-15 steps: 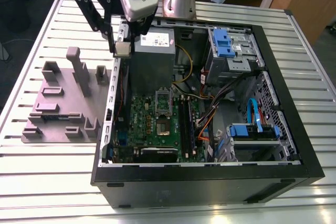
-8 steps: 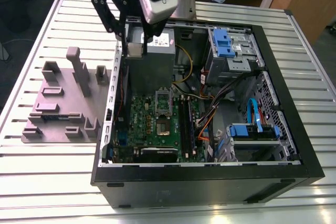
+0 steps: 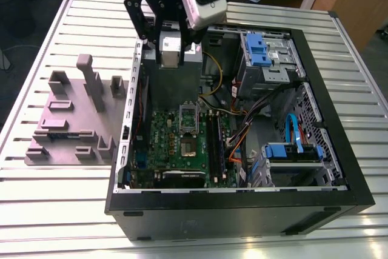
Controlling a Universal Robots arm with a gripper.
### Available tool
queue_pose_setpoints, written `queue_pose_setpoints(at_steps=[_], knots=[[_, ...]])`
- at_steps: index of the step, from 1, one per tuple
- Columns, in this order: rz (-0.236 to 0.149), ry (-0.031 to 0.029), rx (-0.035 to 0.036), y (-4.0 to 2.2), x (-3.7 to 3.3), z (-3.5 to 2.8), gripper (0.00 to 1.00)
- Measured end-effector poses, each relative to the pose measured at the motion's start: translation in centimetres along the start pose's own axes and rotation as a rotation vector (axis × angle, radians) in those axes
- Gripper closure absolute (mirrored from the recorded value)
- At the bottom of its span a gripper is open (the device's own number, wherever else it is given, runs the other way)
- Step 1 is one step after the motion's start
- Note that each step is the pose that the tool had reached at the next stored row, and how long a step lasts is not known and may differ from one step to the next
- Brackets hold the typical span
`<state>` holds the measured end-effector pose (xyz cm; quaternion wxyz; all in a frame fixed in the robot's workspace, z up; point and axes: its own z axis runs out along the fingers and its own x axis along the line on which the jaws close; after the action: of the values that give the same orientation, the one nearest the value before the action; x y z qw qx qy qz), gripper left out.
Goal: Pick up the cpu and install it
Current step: 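Pick up the cpu and move it towards the insertion slot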
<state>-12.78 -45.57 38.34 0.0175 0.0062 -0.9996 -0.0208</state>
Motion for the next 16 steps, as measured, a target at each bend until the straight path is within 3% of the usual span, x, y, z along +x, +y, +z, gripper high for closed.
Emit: queue_pose_setpoints(at_steps=[16], knots=[[0.0,-0.0011,0.0,-0.03,-1.36,0.13,0.53]])
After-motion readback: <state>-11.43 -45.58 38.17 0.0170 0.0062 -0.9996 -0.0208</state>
